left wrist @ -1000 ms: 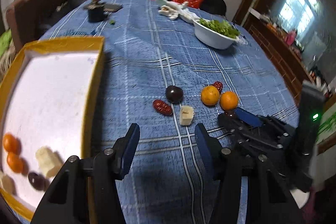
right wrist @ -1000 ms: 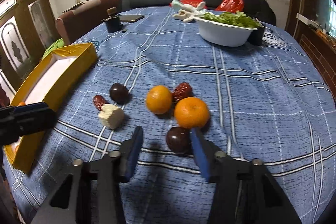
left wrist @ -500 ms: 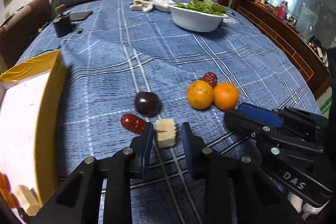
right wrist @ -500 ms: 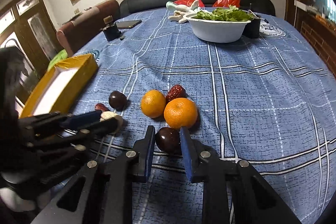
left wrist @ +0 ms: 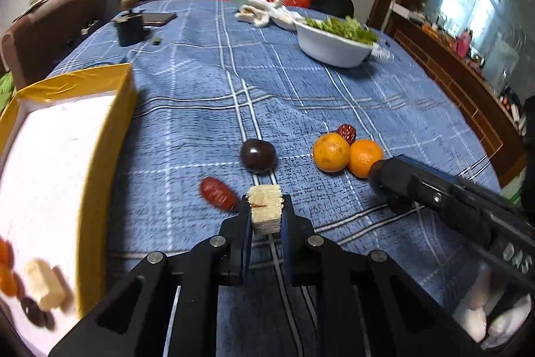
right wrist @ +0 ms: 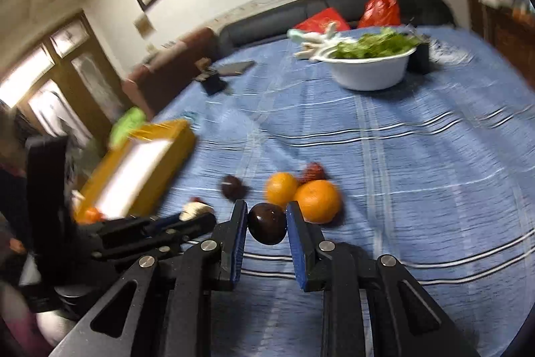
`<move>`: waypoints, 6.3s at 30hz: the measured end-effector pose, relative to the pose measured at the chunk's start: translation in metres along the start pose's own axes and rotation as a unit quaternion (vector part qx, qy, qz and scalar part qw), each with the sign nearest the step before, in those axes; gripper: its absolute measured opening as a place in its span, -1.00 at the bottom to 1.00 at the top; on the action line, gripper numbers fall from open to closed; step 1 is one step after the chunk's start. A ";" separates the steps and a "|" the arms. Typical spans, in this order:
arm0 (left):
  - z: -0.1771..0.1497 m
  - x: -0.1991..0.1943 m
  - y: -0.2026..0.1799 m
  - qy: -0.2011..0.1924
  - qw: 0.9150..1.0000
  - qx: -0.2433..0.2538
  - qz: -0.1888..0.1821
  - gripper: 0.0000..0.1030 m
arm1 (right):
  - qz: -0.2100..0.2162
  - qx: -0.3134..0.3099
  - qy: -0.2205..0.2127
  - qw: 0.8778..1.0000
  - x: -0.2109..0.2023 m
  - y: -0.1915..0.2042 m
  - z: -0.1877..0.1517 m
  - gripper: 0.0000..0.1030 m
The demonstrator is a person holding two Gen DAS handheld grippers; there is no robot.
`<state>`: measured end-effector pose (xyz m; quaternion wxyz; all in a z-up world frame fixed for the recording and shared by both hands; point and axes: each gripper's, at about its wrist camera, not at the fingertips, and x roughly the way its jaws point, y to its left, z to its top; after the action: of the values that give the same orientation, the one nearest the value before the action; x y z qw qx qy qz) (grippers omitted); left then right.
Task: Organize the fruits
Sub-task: 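Carry the root chunk and plum over the tray while both tools open to release them, then move both open tools back to the fruit on the cloth, then close the right tool around a dark plum, then grasp a red date with the left tool while the right tool holds the plum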
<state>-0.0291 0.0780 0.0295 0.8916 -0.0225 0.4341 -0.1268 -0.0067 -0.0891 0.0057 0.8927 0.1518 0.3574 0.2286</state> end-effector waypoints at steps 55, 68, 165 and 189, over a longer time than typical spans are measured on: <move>-0.054 -0.137 0.204 -0.066 0.968 -0.203 0.131 0.43 | 0.068 -0.050 0.108 0.991 0.085 0.187 -0.016 -0.16; -0.056 -0.169 0.078 -0.127 0.967 -0.079 0.208 0.49 | 0.017 -0.028 0.031 0.999 -0.011 0.129 -0.048 0.10; -0.074 -0.110 0.027 -0.025 0.995 -0.078 0.054 0.62 | -0.135 -0.018 0.019 0.990 -0.003 -0.020 -0.016 -0.45; -0.077 -0.151 0.083 -0.035 0.990 -0.118 0.068 0.99 | -0.060 -0.138 0.033 0.988 -0.017 0.084 -0.025 -0.43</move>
<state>-0.1613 0.2008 0.0853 0.9040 -0.1027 0.4148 -0.0124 -0.0599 -0.0240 0.0342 0.9051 -0.0024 0.3599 0.2265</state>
